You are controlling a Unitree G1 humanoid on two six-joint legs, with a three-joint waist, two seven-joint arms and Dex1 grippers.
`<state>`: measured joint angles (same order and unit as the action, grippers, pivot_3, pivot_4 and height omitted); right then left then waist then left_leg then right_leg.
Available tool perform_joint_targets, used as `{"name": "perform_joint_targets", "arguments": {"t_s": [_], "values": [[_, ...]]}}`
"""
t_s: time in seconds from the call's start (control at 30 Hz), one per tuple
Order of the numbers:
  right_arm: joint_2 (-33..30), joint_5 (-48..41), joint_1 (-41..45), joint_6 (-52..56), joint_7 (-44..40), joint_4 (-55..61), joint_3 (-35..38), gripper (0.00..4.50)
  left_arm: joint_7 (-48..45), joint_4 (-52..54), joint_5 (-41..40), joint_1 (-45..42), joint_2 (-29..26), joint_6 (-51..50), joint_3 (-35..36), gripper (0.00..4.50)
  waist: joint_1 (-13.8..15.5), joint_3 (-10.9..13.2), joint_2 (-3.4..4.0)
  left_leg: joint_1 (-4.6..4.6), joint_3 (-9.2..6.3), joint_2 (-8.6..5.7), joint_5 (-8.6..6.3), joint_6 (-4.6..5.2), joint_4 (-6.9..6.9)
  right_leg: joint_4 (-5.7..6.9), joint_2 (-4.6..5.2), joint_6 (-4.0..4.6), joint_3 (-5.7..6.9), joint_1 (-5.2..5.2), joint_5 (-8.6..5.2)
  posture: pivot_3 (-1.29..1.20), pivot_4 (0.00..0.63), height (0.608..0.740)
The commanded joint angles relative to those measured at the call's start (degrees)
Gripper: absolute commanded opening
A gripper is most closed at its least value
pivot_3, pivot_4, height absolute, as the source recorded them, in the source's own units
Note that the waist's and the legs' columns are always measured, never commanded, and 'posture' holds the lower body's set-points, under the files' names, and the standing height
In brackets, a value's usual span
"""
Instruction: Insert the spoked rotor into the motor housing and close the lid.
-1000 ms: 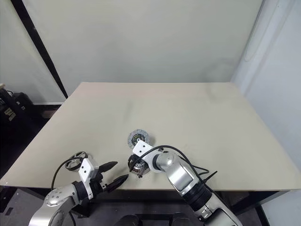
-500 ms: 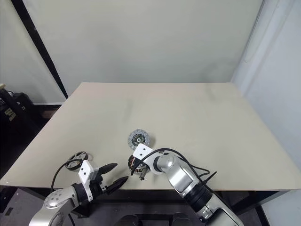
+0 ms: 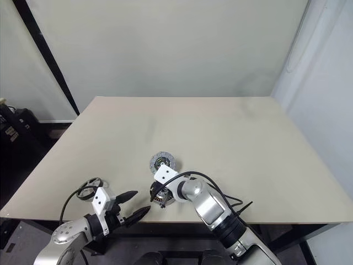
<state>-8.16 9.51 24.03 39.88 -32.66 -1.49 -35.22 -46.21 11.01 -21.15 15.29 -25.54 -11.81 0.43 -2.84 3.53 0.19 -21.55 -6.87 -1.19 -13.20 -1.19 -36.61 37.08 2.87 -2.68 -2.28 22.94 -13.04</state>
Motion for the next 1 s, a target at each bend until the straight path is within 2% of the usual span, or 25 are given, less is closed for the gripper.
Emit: {"name": "perform_joint_targets", "arguments": {"t_s": [0.03,0.2,0.43,0.57,0.8,1.0], "values": [[-1.9,2.5,-0.2,-1.6,0.1,-1.2,-2.1,0.03,0.1,2.1,-0.1,-0.6,0.0,0.8,-0.3,4.5,0.0,0.0,0.0,0.0,0.0,0.0,0.0,0.0,0.0,0.0,0.0,0.0,-0.01,0.0,0.0,0.0,0.0,0.74],[-2.5,2.3,-1.0,-2.0,0.2,-1.4,-1.3,0.03,0.1,2.3,-0.1,-0.1,0.0,0.8,-0.2,4.5,0.0,0.0,0.01,0.04,-0.01,0.0,0.0,0.0,0.0,0.0,0.0,0.0,0.01,-0.04,0.0,0.0,0.0,0.74],[2.1,-2.7,-0.8,0.3,1.5,4.0,6.6,0.03,0.2,2.3,-0.4,-0.3,0.0,0.6,0.1,4.5,0.0,0.0,0.01,0.02,0.0,0.0,0.0,0.0,-0.09,0.0,0.0,0.0,-0.01,-0.07,0.0,0.0,0.0,0.74],[2.2,-3.3,-0.3,0.7,2.7,7.0,9.6,0.03,0.7,2.4,-1.0,-0.1,0.3,0.4,0.7,4.5,0.0,0.0,0.01,-0.01,0.0,0.01,0.0,0.0,-0.05,0.05,0.0,0.0,-0.01,0.01,0.0,0.0,0.0,0.74],[1.3,-3.0,-1.1,0.6,3.8,8.1,9.8,0.03,0.5,2.9,-1.5,0.3,-0.3,-0.4,1.1,4.5,0.0,0.0,0.01,-0.02,0.01,0.0,0.0,0.0,0.01,0.04,0.01,0.0,-0.01,0.04,0.0,0.0,0.0,0.74],[0.4,-2.8,-2.5,1.0,2.7,8.5,6.7,0.03,0.1,3.2,-1.6,-0.1,-1.3,-1.4,1.5,4.5,0.0,0.0,0.02,-0.02,0.01,0.01,0.0,0.0,0.01,0.04,0.0,0.0,-0.01,0.06,0.0,0.0,0.0,0.74]]}}
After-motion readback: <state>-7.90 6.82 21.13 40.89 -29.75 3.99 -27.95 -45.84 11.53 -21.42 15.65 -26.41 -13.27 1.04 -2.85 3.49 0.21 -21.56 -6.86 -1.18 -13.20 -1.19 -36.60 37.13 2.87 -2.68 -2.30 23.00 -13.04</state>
